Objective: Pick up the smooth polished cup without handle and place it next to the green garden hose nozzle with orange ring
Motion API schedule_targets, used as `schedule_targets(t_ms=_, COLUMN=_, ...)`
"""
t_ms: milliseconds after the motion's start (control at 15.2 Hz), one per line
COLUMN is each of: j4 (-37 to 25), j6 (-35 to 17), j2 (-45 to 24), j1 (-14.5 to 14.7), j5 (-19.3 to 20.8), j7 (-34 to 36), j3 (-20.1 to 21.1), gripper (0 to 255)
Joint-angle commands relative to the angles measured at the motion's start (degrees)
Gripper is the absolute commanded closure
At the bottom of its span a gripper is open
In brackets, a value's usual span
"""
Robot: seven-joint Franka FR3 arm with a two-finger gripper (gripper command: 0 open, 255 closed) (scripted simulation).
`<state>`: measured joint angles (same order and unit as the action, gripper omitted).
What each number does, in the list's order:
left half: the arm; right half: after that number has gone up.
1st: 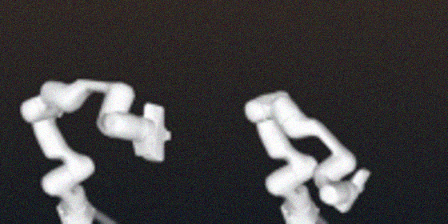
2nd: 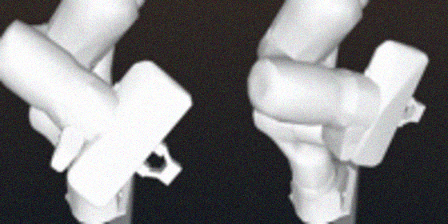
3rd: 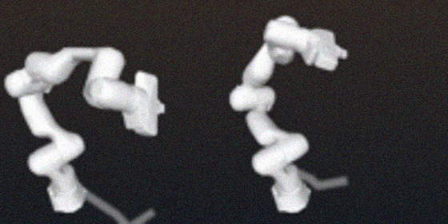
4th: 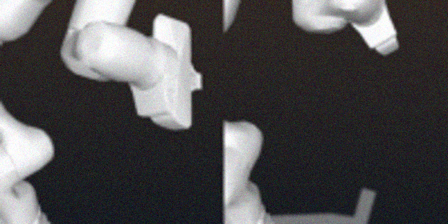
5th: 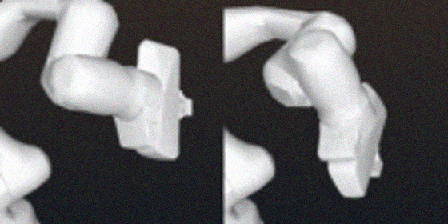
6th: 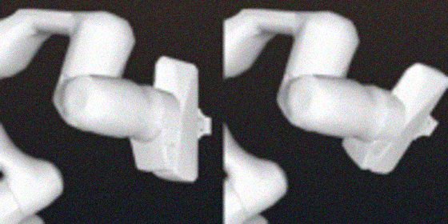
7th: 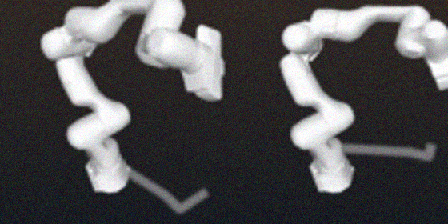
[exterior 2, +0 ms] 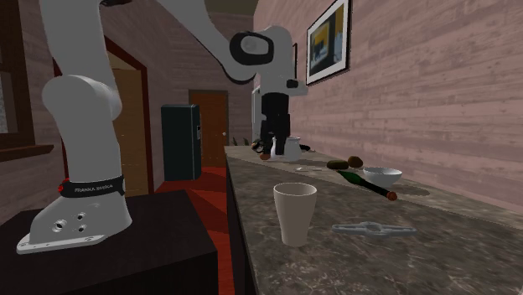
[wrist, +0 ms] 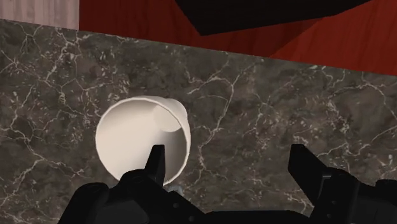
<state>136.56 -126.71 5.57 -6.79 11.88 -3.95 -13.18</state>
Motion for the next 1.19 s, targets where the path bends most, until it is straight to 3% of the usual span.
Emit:
schedule_targets(t_ms=0, j4=-1.17, j6=-3.23, j2=-4.49, j1=-0.6, j5=-0.33, j7=-0.18, j3=-0.8, gripper=0)
schedule_targets(t_ms=264, j4=-4.55, j6=-7.45, j2=-12.39, j1=-1.85, j5=-1.64, j7=-0.94, j3=-1.88, gripper=0)
schedule_targets(t_ms=726, j4=-3.13, j6=-12.85, j2=-16.36, j1=-2.5, j5=-2.09, j7=-1.34, j3=-2.02, gripper=0)
schedule_targets(t_ms=1122, j4=-3.04, j6=-13.29, j2=-16.71, j1=-2.56, j5=-2.14, j7=-1.38, j3=-2.02, gripper=0)
